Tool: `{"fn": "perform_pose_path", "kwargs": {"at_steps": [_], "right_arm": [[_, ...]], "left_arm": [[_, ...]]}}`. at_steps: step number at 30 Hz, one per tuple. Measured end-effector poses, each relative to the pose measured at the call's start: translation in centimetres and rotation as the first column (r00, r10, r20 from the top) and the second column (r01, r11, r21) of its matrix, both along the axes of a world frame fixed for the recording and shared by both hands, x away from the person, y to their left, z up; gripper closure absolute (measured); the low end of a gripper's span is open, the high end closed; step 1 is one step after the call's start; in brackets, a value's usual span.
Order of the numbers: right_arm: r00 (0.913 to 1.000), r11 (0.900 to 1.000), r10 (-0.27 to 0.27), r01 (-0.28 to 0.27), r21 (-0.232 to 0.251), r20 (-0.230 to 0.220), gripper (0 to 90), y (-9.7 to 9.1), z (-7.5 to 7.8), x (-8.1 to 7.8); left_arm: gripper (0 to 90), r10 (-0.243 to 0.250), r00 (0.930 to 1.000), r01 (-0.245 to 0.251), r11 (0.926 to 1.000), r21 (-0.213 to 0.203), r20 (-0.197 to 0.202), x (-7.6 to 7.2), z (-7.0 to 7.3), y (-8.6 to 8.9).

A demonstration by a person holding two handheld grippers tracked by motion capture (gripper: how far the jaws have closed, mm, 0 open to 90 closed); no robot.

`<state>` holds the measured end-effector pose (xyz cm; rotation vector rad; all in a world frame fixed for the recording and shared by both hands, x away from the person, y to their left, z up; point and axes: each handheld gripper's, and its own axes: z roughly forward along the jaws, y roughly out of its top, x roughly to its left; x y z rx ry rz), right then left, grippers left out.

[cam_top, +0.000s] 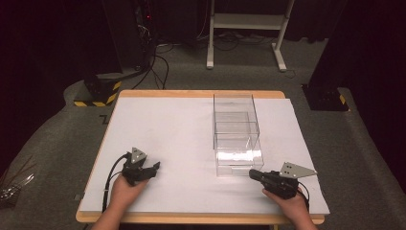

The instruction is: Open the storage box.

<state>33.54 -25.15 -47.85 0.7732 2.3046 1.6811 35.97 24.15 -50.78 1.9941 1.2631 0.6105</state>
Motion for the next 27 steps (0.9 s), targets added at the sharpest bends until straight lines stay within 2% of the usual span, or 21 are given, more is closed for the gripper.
{"fn": "perform_pose_path", "kwargs": {"at_steps": [12, 27], "right_arm": [[0.9999, 0.9998, 0.017, -0.017, 0.012, 0.004, 86.4, -0.2, -0.2, -1.0], [0.9991, 0.9991, 0.043, -0.043, -0.007, 0.003, 86.5, 0.0, 0.1, -2.2]], "left_arm": [[35.1, 0.001, 1.0000, -0.001, 1.0000, 0.000, 0.000, 0.0, 0.0, 0.0], [35.1, 0.002, 1.0000, -0.002, 1.0000, -0.003, -0.002, 0.0, 0.0, 0.0]]}}
